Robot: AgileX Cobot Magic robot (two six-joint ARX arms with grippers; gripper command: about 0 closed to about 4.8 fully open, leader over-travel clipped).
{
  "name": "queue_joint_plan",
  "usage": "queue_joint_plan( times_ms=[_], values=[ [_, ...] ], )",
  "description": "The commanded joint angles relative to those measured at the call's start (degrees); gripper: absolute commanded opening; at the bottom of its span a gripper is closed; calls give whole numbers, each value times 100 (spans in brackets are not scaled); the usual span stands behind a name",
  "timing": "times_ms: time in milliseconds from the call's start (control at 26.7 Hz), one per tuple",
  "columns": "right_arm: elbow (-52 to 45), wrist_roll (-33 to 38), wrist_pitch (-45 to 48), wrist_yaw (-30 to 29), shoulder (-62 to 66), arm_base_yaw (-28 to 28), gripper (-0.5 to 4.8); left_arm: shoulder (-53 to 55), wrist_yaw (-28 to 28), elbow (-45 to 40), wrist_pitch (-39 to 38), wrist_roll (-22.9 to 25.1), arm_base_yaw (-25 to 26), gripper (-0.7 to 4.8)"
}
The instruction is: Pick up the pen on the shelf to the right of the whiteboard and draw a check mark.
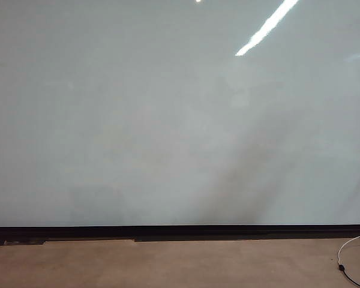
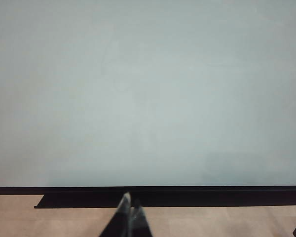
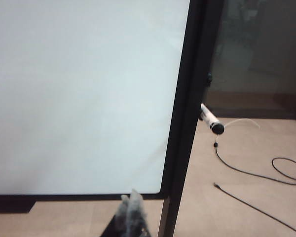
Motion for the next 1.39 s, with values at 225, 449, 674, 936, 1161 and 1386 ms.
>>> queue_joint_plan(
  times_ms=[225, 449, 674, 936, 1161, 1386],
  values=[
    [22, 17, -195, -33, -2, -2, -8, 0, 0, 17, 72, 24, 0, -4],
    [22, 17, -210, -37, -4, -2, -8, 0, 0, 15, 72, 24, 0, -4],
    [22, 157, -52, 7, -2, -7, -8, 0, 0, 17, 72, 24, 0, -4],
    [22, 157, -28, 1075, -4, -9, 0, 0, 2, 17, 72, 24, 0, -4],
    [22, 85, 140, 1239, -4, -11, 2, 0, 2, 17, 72, 24, 0, -5],
    [22, -345, 225, 1233, -2, -162, 148, 0, 2, 17, 72, 24, 0, -4]
  ],
)
